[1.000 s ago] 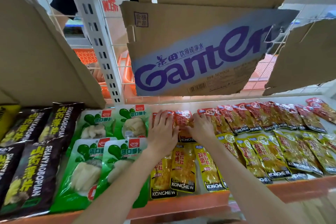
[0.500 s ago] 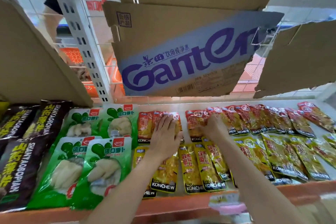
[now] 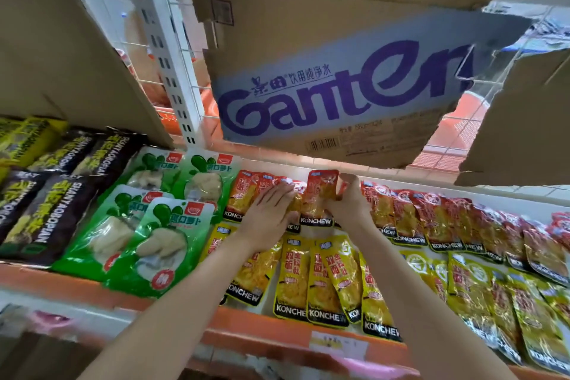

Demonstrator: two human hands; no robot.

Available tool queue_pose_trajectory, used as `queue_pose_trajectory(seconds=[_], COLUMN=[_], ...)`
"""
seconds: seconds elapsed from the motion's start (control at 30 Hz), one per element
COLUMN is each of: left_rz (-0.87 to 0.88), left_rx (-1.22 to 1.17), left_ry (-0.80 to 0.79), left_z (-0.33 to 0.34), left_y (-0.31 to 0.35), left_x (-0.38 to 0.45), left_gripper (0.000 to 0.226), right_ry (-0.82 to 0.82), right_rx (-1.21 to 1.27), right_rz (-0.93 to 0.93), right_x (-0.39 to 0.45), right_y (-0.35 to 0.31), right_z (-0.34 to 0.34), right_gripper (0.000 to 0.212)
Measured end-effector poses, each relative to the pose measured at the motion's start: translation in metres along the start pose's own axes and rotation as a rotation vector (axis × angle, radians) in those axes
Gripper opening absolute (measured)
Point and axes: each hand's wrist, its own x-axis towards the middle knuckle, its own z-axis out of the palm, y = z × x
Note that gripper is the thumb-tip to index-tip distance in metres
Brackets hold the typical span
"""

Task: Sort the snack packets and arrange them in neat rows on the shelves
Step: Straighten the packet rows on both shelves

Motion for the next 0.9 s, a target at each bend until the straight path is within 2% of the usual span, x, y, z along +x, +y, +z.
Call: queue_pose_trajectory(seconds=[0.07,0.13,0.2,0.3,0.43,0.53,0.77,0.9], left_rz=[0.001,0.015,0.023,0.014,0.04,0.022,0.005,0.008], left_rx=[-0.001,0.004,-0.023,-0.067,-0.033,-0.001,0.031,0.036], left_ry=[0.003,0.001,0.012,0.041,0.059,0.038,-0.06,-0.065], left_z=[-0.001,-0.001,0.0,0.002,0.005,0.005,0.001,-0.001], left_y=[0.001,0.001,0.0,-0.001,-0.002,0.0,-0.001,0.001], left_x=[-0.002,-0.004,-0.005,-0.002,-0.002,-0.002,-0.001,-0.002], left_gripper=[0.056,0.059,0.053,0.045,0.055,0.058,0.055,0.055], right_ry=[-0.044,-0.116,-0.132,-0.095,-0.104,-0.092,0.13,0.048], right_rx=[0.011,-0.098,-0.204,-0.262,-0.306,-0.472,-0.622,-0.773], right_rz=[-0.005,-0.005,-0.027,-0.043,-0.029,-0.093,-0.112,-0.109], right_x=[0.002,0.001,0.001,0.002,0.0,-0.003,-0.007,-0.015], right_y=[-0.001,-0.002,0.0,0.003,0.001,0.001,0.024,0.032], right_z=[0.008,0.016,0.022,0.025,0.024,0.024,-0.009,-0.017], right_gripper=[0.06,0.058,0.054,0.057,0.058,0.055,0.046,0.043])
